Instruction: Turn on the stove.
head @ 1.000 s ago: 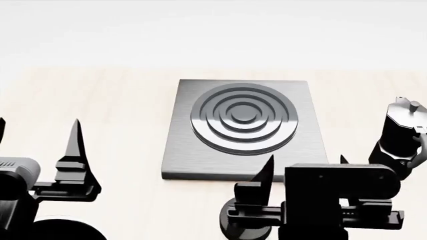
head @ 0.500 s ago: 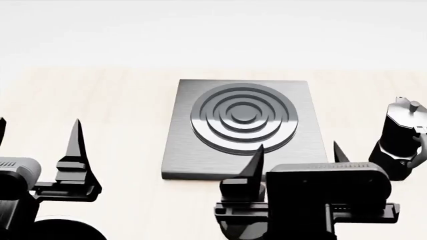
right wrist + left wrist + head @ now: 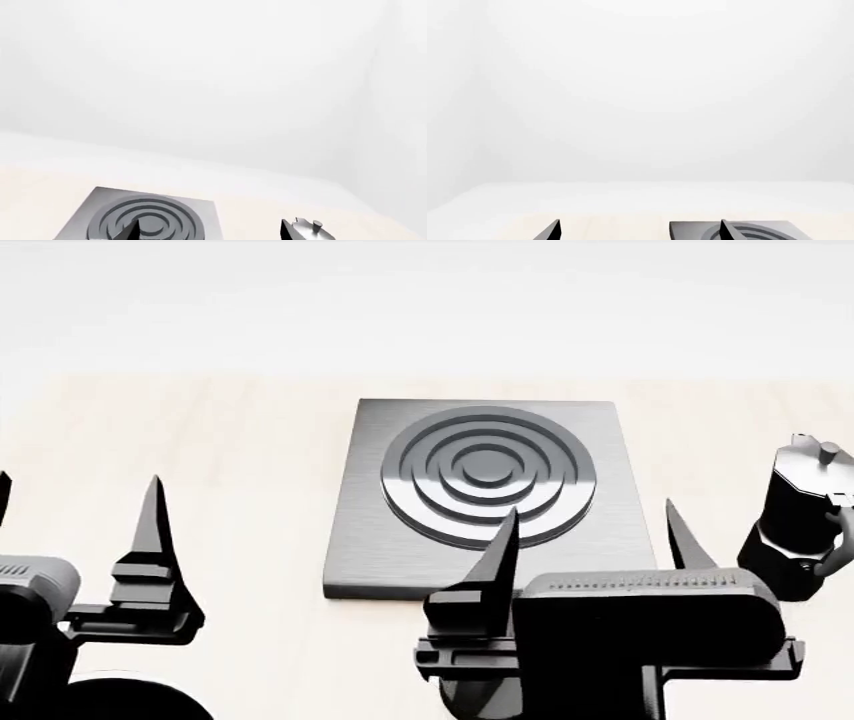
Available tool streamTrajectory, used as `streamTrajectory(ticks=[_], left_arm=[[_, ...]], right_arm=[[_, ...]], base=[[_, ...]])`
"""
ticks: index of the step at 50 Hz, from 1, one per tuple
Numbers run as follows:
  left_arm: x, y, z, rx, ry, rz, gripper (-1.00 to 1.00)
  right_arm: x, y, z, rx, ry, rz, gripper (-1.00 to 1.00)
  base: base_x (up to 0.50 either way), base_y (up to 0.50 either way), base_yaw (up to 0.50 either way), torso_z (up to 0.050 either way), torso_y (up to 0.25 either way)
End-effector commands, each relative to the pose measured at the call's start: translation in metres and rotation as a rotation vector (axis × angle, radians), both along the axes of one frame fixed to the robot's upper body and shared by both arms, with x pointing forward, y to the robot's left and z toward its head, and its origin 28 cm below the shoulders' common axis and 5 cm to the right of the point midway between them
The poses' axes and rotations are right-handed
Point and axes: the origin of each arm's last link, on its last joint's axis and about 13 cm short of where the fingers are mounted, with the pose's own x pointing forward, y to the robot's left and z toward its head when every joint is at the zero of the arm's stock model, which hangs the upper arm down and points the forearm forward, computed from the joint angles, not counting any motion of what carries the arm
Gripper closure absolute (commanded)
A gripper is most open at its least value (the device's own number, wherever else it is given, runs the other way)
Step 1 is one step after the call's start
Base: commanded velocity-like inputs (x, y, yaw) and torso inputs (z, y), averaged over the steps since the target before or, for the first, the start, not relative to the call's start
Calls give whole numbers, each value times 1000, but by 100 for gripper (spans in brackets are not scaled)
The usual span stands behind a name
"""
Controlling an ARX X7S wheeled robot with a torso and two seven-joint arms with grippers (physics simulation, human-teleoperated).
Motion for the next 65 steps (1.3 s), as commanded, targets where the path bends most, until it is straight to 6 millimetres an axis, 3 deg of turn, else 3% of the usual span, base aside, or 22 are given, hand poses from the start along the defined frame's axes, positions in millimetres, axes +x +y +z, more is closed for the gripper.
streamTrajectory(ticks=[1, 65], left_arm=[[-3, -2, 4, 1, -10, -9, -100], [-25, -6, 27, 9, -92, -54, -100]], right_arm=[[-2, 1, 2, -16, -43, 4, -100], [-20, 6, 20, -21, -138, 50, -100]], base=[[0, 0, 0, 0, 0], [0, 0, 0, 0, 0]])
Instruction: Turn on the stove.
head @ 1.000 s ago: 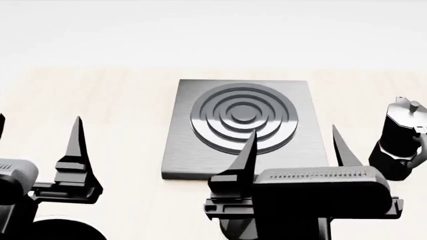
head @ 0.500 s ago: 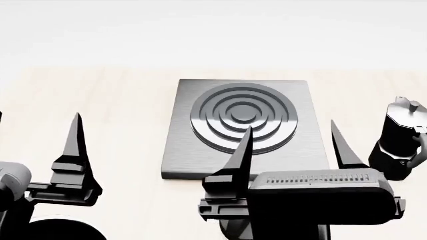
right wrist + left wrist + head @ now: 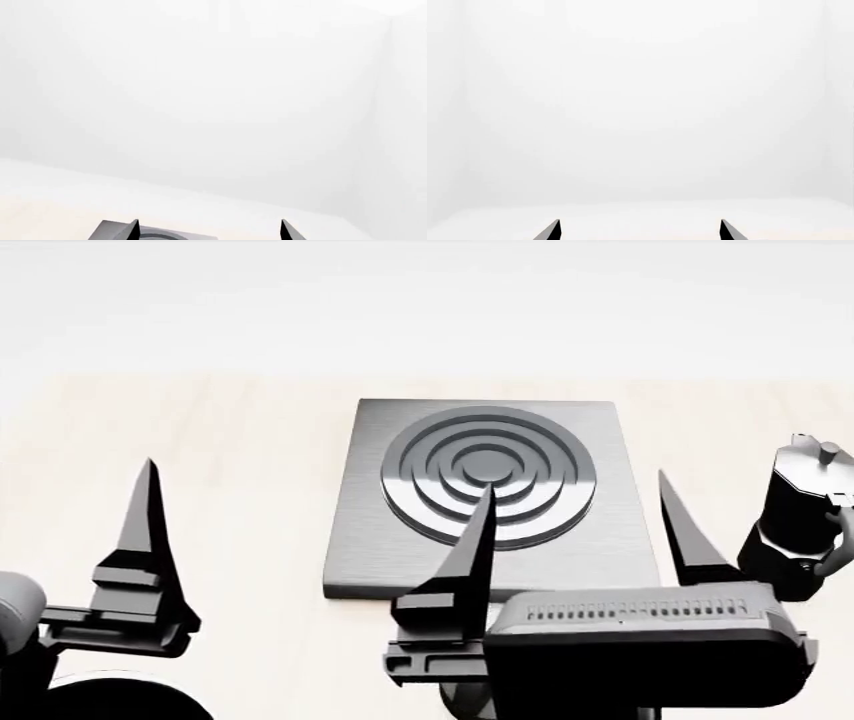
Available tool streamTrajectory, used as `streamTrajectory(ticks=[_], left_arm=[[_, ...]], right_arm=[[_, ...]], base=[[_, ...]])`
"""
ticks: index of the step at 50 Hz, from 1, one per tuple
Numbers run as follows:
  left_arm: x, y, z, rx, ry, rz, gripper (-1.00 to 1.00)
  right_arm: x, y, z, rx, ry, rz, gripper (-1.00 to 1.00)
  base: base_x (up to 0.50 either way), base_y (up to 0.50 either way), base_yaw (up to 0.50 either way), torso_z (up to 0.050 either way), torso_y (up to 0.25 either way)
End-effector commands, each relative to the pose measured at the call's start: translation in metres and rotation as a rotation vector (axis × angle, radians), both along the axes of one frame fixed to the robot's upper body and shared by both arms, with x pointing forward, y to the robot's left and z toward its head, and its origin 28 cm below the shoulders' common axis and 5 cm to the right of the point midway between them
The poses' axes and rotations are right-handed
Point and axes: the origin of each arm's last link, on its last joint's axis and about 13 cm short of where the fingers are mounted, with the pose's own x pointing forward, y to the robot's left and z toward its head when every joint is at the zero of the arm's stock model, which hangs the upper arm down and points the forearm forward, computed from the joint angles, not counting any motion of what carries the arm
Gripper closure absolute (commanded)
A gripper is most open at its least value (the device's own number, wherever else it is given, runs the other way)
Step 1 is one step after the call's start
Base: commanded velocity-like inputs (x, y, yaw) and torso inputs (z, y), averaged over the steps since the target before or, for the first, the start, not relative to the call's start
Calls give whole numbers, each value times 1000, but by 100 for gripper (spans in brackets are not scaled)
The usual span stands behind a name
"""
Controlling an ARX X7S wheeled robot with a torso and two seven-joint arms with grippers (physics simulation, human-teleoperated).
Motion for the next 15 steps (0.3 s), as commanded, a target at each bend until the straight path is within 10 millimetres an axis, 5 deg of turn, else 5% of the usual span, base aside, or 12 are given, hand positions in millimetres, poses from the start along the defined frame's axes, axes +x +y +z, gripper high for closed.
streamTrajectory(ticks=[1, 15], left_arm=[[-5, 0, 5, 1, -17, -5, -100], [-13, -1, 13, -1, -48, -16, -100]], right_arm=[[-4, 0, 4, 5, -21, 8, -100], [-6, 0, 6, 2, -37, 2, -100]], base=[[0, 0, 0, 0, 0], [0, 0, 0, 0, 0]])
